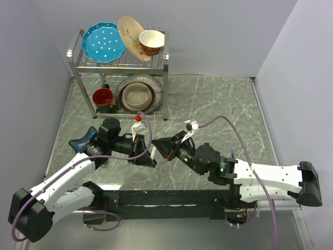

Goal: Insert the pens into the pen caps

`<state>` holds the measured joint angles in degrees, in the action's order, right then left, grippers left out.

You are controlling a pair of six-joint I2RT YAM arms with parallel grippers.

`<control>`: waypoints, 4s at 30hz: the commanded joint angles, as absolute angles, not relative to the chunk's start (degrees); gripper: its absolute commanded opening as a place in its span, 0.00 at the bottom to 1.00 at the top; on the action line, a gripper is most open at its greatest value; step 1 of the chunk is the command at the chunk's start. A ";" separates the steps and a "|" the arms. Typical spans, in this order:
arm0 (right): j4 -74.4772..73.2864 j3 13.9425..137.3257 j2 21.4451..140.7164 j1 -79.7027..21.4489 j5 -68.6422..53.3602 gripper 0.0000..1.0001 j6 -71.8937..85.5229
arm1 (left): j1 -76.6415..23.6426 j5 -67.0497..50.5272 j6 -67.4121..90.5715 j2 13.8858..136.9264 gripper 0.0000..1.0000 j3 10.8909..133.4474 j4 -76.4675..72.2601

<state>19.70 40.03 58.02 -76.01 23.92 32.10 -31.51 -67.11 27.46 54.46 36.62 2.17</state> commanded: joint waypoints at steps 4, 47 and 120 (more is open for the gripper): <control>7.04 34.89 64.86 -88.06 -16.53 0.00 37.18 | -24.17 -47.20 33.06 54.75 0.01 43.24 -18.12; -23.20 39.03 34.19 -86.13 36.83 0.77 46.32 | -40.87 -8.70 49.40 68.72 0.11 28.12 -3.51; -35.67 56.56 77.13 7.82 6.23 0.61 16.81 | -45.26 -2.37 27.07 33.14 0.99 41.66 25.58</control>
